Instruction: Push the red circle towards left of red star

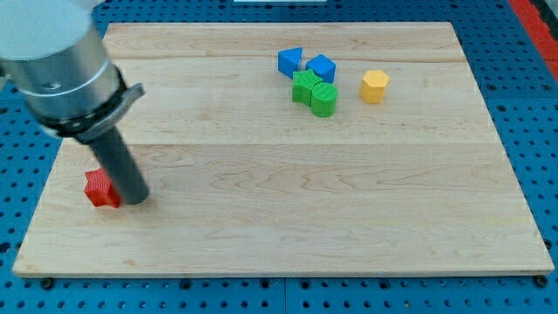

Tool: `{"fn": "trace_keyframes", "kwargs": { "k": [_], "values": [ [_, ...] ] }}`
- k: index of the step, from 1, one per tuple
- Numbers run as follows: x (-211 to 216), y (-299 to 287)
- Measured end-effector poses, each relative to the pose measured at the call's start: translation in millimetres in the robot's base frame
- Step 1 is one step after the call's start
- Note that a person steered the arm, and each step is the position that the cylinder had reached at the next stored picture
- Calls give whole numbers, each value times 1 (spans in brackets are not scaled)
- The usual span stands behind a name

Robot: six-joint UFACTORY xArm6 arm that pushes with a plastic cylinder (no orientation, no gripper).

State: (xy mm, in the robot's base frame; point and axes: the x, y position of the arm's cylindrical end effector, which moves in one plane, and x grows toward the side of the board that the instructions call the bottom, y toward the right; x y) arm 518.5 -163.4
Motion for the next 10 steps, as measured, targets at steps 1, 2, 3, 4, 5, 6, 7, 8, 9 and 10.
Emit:
{"fn": "trace_keyframes", "kwargs": {
  "k": [1,2,3,4,5,6,7,8,9,10],
  "values": [
    [-49,3],
    [-69,-12],
    [-59,-23],
    [-47,-33],
    [-60,-41],
    [-64,-94],
    [-64,-106],
    [-72,-120],
    [-70,-141],
    [-29,-139]
  ]
}}
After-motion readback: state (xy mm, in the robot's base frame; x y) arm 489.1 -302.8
